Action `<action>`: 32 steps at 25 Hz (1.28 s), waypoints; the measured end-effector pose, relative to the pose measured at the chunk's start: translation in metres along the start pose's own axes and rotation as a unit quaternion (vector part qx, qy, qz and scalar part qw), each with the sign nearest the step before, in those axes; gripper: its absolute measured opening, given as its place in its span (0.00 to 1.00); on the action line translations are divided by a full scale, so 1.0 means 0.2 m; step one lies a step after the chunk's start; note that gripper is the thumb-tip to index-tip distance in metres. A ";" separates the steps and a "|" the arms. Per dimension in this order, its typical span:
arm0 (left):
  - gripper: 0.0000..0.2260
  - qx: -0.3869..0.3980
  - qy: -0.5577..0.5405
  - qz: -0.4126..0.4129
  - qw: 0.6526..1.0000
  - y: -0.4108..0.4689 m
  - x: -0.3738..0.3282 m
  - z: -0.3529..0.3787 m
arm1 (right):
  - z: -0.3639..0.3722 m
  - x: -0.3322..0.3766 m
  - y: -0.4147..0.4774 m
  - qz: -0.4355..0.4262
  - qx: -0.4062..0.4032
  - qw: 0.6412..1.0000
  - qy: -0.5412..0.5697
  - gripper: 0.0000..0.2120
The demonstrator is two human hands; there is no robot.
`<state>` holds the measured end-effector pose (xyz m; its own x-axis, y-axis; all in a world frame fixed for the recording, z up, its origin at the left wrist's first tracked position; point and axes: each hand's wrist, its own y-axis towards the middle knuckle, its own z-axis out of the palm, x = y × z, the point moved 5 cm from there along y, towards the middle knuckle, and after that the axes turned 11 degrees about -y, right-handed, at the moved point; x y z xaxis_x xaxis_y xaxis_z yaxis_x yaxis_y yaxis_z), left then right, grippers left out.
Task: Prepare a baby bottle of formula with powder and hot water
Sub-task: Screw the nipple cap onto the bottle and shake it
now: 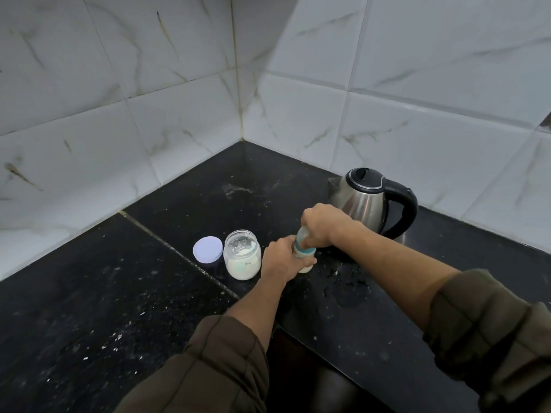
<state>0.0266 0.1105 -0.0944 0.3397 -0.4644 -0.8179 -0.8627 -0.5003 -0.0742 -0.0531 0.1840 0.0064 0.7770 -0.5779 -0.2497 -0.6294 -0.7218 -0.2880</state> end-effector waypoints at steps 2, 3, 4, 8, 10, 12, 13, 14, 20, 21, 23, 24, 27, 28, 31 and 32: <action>0.24 -0.001 0.002 0.000 1.000 0.00 -0.01 0.00 | 0.00 0.01 -0.01 0.011 -0.011 1.000 -0.006 0.22; 0.24 -0.003 0.002 0.001 1.000 0.00 -0.01 0.01 | 0.00 0.01 -0.01 0.022 -0.020 1.000 -0.003 0.23; 0.24 -0.007 0.006 0.002 1.000 -0.01 -0.01 0.01 | 0.01 0.00 -0.01 0.037 -0.028 0.999 0.004 0.24; 0.27 -0.005 0.024 -0.001 1.000 0.00 -0.01 0.02 | 0.05 -0.01 -0.02 0.112 -0.024 0.993 -0.002 0.33; 0.28 -0.007 0.015 -0.003 1.000 0.00 -0.01 0.01 | 0.03 -0.01 -0.02 0.123 -0.015 0.992 -0.026 0.40; 0.28 -0.016 0.001 -0.006 1.000 0.00 -0.01 0.01 | -0.01 -0.02 -0.01 0.088 0.001 0.996 0.007 0.37; 0.26 -0.017 -0.002 -0.006 1.000 0.00 0.00 0.01 | -0.02 -0.02 -0.01 0.056 0.025 0.998 0.031 0.32; 0.25 -0.015 -0.001 -0.007 1.000 0.00 0.00 0.01 | -0.02 -0.01 -0.01 0.024 0.052 0.998 0.040 0.29; 0.27 -0.010 -0.002 -0.005 1.000 0.00 -0.01 0.01 | 0.00 -0.04 -0.01 0.043 0.013 0.999 0.020 0.24; 0.27 -0.010 0.003 -0.004 1.000 0.01 0.00 0.01 | 0.01 -0.04 -0.01 0.059 0.007 0.998 0.011 0.28; 0.27 -0.011 0.013 -0.014 1.000 0.01 0.00 0.01 | 0.03 -0.04 -0.01 0.076 0.006 0.997 -0.026 0.34; 0.27 -0.011 0.011 -0.022 1.000 0.01 0.01 0.01 | 0.03 -0.03 0.00 0.071 0.007 0.997 -0.037 0.35; 0.28 -0.010 0.001 -0.013 1.000 0.01 0.01 0.01 | -0.01 -0.02 0.01 0.019 0.017 1.000 -0.006 0.29; 0.28 -0.010 0.000 -0.007 1.000 0.01 0.01 0.01 | -0.02 -0.01 0.01 0.002 0.026 1.000 -0.002 0.26; 0.26 -0.016 -0.004 0.002 1.000 0.01 0.00 0.01 | -0.04 0.00 0.03 -0.007 0.044 0.999 0.013 0.17; 0.26 -0.017 -0.006 0.002 1.000 0.01 0.01 0.01 | -0.04 0.00 0.03 -0.005 0.042 0.999 0.016 0.16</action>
<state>0.0239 0.1109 -0.0974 0.3304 -0.4577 -0.8254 -0.8507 -0.5232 -0.0504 -0.0569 0.1764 0.0115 0.7829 -0.5829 -0.2172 -0.6189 -0.6943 -0.3674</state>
